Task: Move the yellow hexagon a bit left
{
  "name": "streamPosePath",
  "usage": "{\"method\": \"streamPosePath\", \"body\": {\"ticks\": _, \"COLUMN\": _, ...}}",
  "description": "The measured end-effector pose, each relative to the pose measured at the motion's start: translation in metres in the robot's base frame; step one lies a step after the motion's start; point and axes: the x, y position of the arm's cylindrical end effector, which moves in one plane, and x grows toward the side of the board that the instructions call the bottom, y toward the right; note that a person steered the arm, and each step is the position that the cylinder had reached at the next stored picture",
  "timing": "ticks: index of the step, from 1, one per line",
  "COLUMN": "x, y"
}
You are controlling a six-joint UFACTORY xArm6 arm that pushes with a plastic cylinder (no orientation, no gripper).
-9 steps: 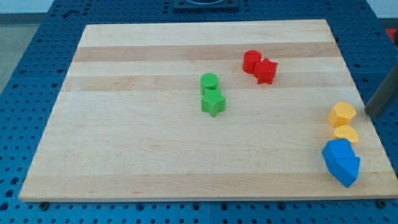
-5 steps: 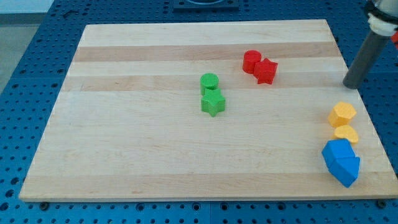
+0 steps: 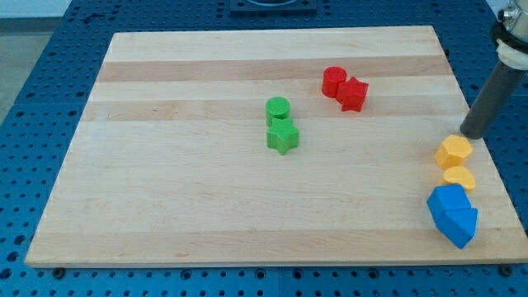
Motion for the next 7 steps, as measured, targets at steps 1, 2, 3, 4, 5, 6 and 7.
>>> {"method": "streamPosePath", "body": {"ticks": 1, "x": 0.020, "y": -0.003}}
{"method": "streamPosePath", "body": {"ticks": 2, "x": 0.022, "y": -0.003}}
{"method": "streamPosePath", "body": {"ticks": 3, "x": 0.038, "y": -0.015}}
{"method": "streamPosePath", "body": {"ticks": 4, "x": 0.049, "y": -0.022}}
{"method": "streamPosePath", "body": {"ticks": 5, "x": 0.049, "y": -0.017}}
{"method": "streamPosePath", "body": {"ticks": 6, "x": 0.047, "y": -0.008}}
{"method": "streamPosePath", "body": {"ticks": 7, "x": 0.064, "y": 0.005}}
